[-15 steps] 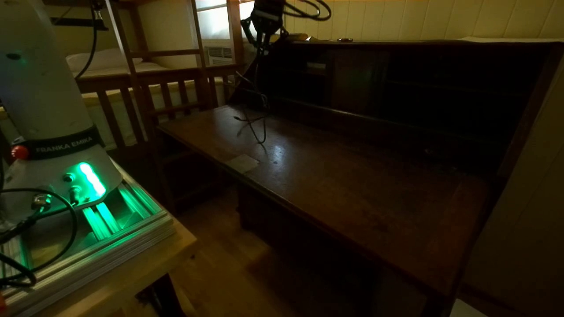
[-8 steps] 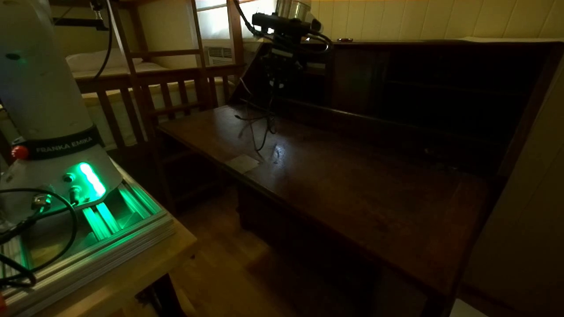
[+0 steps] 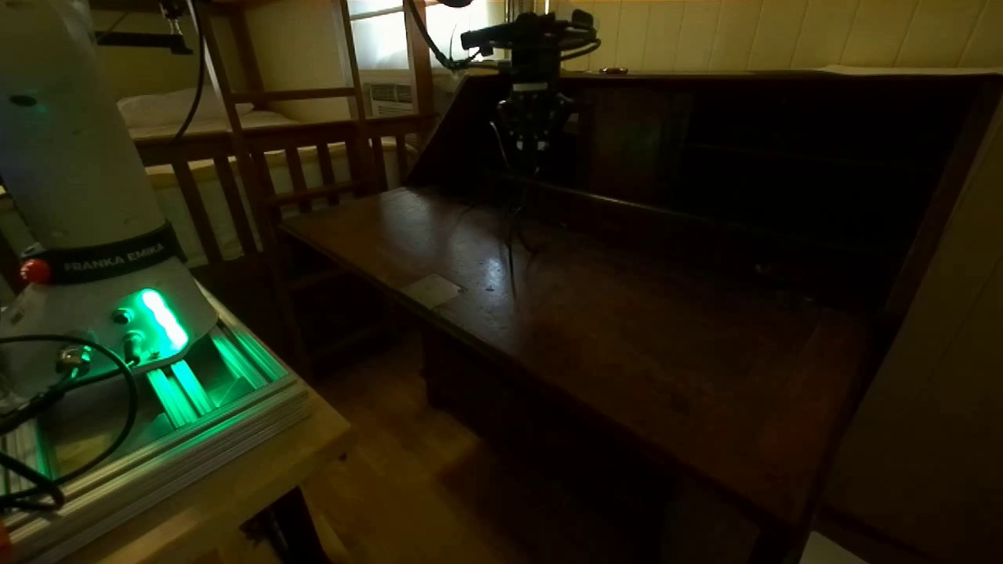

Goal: Move the black cable to the right.

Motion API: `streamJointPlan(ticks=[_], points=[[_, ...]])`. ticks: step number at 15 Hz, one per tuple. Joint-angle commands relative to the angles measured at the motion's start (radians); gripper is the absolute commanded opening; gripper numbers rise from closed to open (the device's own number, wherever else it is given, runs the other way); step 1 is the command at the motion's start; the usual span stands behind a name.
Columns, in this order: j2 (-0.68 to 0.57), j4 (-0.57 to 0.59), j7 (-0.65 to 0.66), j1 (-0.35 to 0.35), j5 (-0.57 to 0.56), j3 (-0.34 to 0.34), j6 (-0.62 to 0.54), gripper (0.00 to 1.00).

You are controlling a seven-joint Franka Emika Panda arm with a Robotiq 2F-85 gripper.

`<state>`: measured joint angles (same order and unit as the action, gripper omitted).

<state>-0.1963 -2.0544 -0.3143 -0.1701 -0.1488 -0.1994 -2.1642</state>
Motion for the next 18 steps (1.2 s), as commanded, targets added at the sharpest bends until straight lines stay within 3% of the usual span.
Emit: streamJointPlan(ticks=[1, 8, 11, 15, 18], points=[[-0.008, 0.040, 0.033, 0.001, -0.041, 0.018, 0.088, 0.51], [0.068, -0.014, -0.072, 0.014, -0.025, 0.070, 0.070, 0.98], [0.130, -0.075, -0.021, 0.047, -0.043, 0.097, 0.025, 1.00], [0.165, -0.118, 0.007, 0.077, -0.008, 0.123, 0.069, 1.00], [0.188, -0.211, 0.034, 0.080, -0.033, 0.119, -0.064, 1.00]])
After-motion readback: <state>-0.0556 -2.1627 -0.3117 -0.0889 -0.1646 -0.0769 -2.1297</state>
